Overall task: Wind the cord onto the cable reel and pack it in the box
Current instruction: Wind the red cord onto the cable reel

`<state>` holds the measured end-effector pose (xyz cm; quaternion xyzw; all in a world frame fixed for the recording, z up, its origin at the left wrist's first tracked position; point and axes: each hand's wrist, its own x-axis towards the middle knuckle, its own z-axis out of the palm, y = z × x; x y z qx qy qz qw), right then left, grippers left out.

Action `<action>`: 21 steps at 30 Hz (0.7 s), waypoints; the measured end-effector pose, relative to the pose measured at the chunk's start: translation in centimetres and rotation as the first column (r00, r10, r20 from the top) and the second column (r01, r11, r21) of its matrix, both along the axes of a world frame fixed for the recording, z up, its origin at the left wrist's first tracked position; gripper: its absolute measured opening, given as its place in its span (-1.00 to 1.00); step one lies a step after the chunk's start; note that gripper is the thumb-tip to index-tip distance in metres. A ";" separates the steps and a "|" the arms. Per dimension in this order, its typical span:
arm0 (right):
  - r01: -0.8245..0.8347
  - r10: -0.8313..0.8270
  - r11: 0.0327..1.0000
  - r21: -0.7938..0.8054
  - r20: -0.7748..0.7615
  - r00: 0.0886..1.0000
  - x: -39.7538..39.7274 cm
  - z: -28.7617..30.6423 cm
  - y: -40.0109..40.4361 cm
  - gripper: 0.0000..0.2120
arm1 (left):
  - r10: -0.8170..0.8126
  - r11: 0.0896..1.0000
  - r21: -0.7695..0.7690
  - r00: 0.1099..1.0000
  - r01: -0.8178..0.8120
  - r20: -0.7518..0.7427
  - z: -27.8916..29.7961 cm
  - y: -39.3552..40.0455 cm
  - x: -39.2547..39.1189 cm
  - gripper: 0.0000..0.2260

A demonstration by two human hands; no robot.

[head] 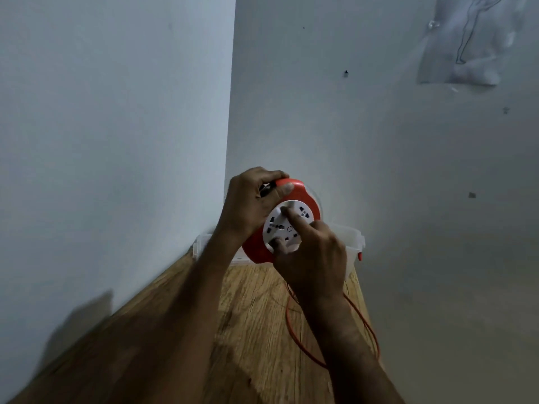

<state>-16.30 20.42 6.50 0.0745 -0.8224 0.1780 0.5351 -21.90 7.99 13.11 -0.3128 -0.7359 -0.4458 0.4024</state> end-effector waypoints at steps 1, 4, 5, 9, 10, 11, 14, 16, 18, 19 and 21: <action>-0.031 0.032 0.997 -0.069 0.008 0.999 0.0 0.1 -0.1 -0.43 | -0.003 1.000 -0.005 1.000 0.003 -0.002 -0.1 0.4 0.1 -0.70; -0.114 0.116 0.958 -0.264 -0.005 0.993 0.1 0.4 -0.4 -0.47 | -0.019 1.000 -0.025 1.000 0.018 -0.013 -0.4 1.3 0.3 -0.70; -0.128 0.134 0.934 -0.333 -0.004 0.991 0.2 0.5 -0.5 -0.48 | -0.023 0.999 -0.034 1.000 0.022 -0.014 -0.5 1.5 0.3 -0.70; -0.161 0.276 0.735 -0.659 0.074 0.958 0.3 0.7 -0.5 -0.44 | -0.031 0.997 -0.069 0.999 0.028 -0.038 -0.4 1.6 0.5 -0.68; -0.171 0.357 0.630 -0.757 0.086 0.930 0.4 0.8 -0.4 -0.45 | -0.033 0.997 -0.078 0.998 0.029 -0.046 -0.4 1.6 0.5 -0.68; -0.178 0.437 0.510 -0.842 0.075 0.896 0.4 1.1 -0.3 -0.48 | -0.034 0.996 -0.083 0.998 0.029 -0.055 -0.4 1.7 0.5 -0.68; -0.140 0.572 0.107 -0.984 -0.054 0.819 1.1 2.1 -0.6 -0.56 | -0.032 0.995 -0.093 0.996 0.025 -0.080 -0.3 2.0 0.6 -0.68; -0.069 0.607 -0.256 -0.964 -0.216 0.764 1.7 2.5 -1.1 -0.50 | -0.032 0.994 -0.112 0.995 0.021 -0.096 -0.5 2.2 0.5 -0.69; -0.008 0.582 -0.586 -0.810 -0.428 0.692 2.2 2.8 -1.2 -0.43 | -0.031 0.990 -0.139 0.995 0.017 -0.098 -0.7 2.4 0.3 -0.70; 0.017 0.539 -0.701 -0.713 -0.514 0.667 2.4 2.9 -1.1 -0.40 | -0.029 0.989 -0.149 0.995 0.015 -0.094 -0.9 2.5 0.3 -0.70; 0.042 0.444 -0.833 -0.551 -0.622 0.645 2.6 3.0 -0.8 -0.40 | -0.031 0.988 -0.153 0.996 0.018 -0.084 -1.1 2.8 0.2 -0.70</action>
